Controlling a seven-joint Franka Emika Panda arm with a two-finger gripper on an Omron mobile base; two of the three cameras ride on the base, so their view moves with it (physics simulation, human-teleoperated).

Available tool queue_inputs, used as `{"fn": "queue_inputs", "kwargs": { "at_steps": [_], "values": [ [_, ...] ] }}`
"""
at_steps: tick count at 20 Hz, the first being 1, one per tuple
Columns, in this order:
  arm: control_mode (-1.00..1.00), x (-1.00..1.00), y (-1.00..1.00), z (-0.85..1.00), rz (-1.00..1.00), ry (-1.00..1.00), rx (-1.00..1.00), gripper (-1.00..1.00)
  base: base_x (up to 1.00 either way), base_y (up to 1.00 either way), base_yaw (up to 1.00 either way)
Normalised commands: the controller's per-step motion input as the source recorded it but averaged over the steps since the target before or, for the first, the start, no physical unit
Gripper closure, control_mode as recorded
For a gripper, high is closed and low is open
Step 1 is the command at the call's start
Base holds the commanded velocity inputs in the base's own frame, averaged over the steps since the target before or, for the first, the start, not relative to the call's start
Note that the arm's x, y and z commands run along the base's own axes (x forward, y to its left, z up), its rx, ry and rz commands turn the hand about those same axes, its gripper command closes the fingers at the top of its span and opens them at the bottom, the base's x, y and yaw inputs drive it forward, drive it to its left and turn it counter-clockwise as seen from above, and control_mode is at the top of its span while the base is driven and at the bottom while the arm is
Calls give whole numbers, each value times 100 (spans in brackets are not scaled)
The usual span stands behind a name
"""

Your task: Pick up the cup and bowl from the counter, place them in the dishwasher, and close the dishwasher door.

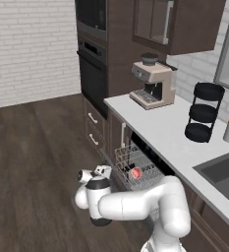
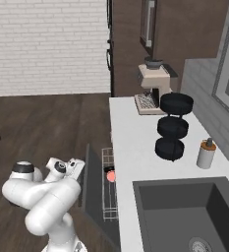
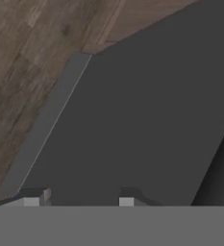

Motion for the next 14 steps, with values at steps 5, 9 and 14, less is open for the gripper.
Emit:
{"fn": "queue_inputs", "kwargs": {
  "at_steps": [5, 9, 14],
  "values": [
    [-100, 15, -100, -100, 0, 3, -27, -100, 0, 0, 0],
    [-100, 7, -100, -100, 0, 1, -24, -100, 0, 0, 0],
    [-100, 7, -100, -100, 0, 1, -14, -100, 0, 0, 0]
  ]
}}
